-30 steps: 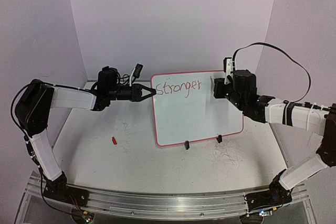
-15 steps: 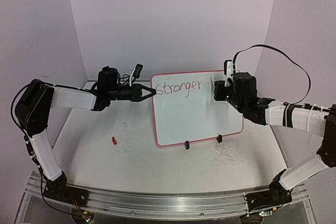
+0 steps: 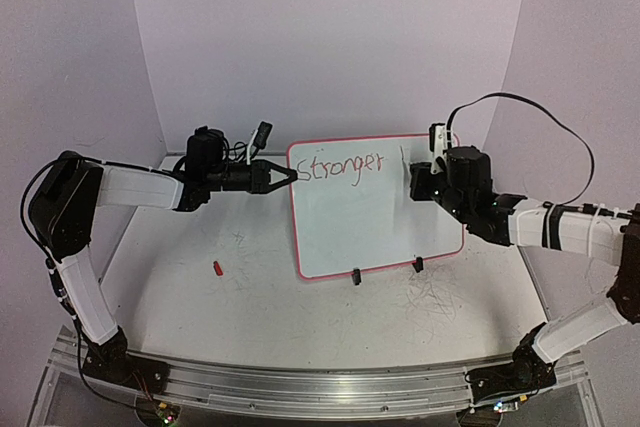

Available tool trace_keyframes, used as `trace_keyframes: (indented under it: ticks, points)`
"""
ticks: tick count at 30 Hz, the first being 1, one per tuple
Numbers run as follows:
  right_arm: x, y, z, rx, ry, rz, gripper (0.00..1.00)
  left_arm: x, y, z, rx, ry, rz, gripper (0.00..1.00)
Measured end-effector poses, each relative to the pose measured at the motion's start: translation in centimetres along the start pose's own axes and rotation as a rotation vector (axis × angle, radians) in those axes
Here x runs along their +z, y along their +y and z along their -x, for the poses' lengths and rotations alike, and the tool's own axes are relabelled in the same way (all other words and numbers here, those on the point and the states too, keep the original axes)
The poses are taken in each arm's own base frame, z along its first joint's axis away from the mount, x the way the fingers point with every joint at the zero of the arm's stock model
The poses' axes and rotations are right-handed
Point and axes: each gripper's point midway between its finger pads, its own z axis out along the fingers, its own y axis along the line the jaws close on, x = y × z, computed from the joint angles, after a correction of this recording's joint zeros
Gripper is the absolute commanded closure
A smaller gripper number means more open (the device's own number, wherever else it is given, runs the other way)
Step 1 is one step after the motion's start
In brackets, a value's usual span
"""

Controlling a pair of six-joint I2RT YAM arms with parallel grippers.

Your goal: Write a sentence on the whiteboard

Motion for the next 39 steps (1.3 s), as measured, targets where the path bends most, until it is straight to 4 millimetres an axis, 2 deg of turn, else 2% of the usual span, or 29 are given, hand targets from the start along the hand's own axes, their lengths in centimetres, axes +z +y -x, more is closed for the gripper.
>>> trace_keyframes:
  ticks: [7,13,18,29,39]
  points:
    - [-0.4,-0.4,-1.0,0.009,0.020,-0.002,1.00,0.0,0.0,0.0,0.000,0.000,0.000,1.00]
    - [-0.5,-0.7,-1.1,0.012,0.023,-0.020,1.00,0.0,0.0,0.0,0.000,0.000,-0.001,1.00]
    - [-1.1,-0.9,-0.5,0.008,0.014,-0.023,1.00,0.0,0.0,0.0,0.001,0.000,-0.001,1.00]
    - [-0.4,0.9,1.4,-0.007,-0.015,0.046,1.00,0.0,-0.1,0.0,0.002,0.000,-0.002,1.00]
    - [0.5,1.0,1.2,-0.011,-0.013,0.037,1.00,0.0,0.0,-0.1,-0.001,0.001,0.000,1.00]
